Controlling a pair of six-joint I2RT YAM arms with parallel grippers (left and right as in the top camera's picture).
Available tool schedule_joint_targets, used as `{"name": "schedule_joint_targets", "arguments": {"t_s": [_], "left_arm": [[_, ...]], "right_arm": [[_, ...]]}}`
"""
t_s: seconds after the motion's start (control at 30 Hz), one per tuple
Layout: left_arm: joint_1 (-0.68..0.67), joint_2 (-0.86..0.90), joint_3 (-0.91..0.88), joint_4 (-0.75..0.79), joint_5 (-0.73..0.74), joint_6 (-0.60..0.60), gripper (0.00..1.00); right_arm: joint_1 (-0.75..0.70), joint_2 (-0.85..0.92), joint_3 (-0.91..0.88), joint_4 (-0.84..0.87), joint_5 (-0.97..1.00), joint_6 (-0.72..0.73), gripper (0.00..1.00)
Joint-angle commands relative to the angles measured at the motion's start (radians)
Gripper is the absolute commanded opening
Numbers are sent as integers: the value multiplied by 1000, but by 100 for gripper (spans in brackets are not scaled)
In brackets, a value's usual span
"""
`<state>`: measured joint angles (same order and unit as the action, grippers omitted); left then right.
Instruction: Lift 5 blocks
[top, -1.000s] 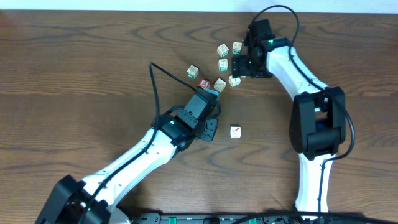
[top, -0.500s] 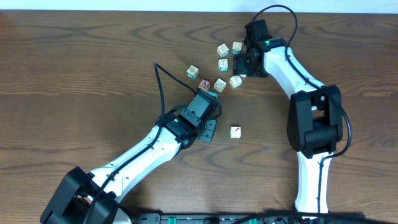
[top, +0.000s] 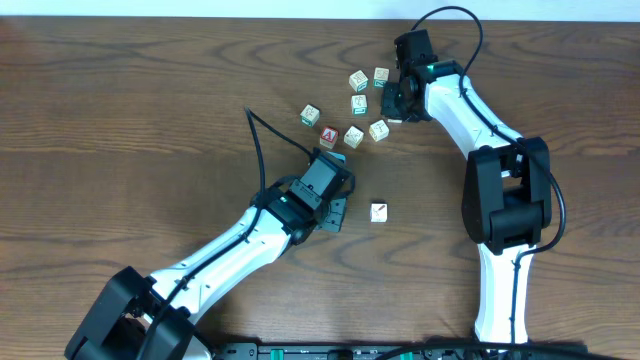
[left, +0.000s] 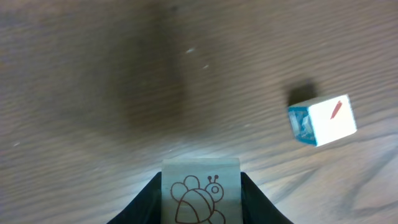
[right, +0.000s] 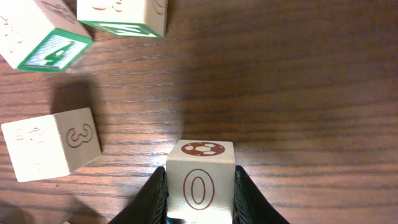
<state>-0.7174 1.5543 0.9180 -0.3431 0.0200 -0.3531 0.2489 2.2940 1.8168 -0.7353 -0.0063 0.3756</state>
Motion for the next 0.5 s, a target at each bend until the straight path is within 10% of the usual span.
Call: {"name": "schedule_joint_targets", "arguments": {"t_s": [0.0, 0.47], "left_arm": [[-30, 10, -12, 32, -2, -79, 12], [-126, 132, -12, 107, -13, -229, 17]], "right_arm": [[-8, 16, 14, -21, 10, 12, 13], [-8, -45, 15, -220, 51, -65, 1]]}}
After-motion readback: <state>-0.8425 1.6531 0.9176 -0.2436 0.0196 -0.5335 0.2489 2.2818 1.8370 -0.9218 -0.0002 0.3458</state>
